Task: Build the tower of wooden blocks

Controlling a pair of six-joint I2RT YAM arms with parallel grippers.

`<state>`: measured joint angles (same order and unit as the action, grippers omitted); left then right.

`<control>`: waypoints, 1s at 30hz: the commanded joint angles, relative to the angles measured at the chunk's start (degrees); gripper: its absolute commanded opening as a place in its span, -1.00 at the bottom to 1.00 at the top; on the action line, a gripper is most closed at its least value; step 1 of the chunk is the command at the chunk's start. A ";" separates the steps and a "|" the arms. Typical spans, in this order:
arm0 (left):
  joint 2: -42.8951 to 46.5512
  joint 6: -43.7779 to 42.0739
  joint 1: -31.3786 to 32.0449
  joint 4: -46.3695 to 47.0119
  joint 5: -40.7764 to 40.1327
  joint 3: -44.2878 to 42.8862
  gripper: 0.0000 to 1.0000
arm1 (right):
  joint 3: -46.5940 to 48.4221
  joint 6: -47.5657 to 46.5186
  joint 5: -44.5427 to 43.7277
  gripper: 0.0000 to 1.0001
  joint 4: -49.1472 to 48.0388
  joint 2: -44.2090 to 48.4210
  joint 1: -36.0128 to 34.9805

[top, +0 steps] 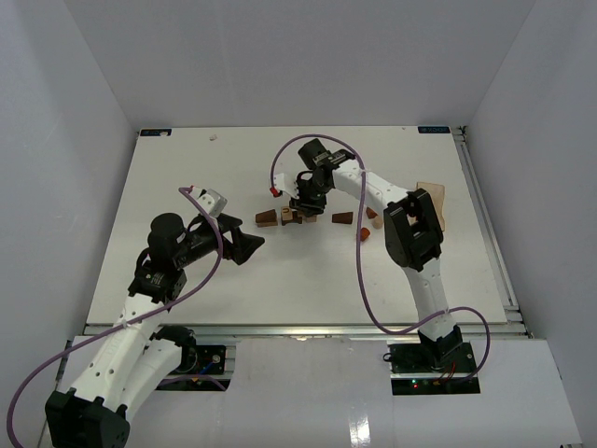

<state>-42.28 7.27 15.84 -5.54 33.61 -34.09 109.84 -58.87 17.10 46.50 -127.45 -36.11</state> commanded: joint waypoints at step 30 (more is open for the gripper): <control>1.58 -0.59 -0.37 0.36 -0.30 0.16 0.96 | 2.22 1.13 -1.64 -0.41 -0.36 -0.43 -1.77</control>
<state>-41.78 7.03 15.84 -5.54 33.45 -34.09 110.13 -58.46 16.13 46.46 -127.68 -37.63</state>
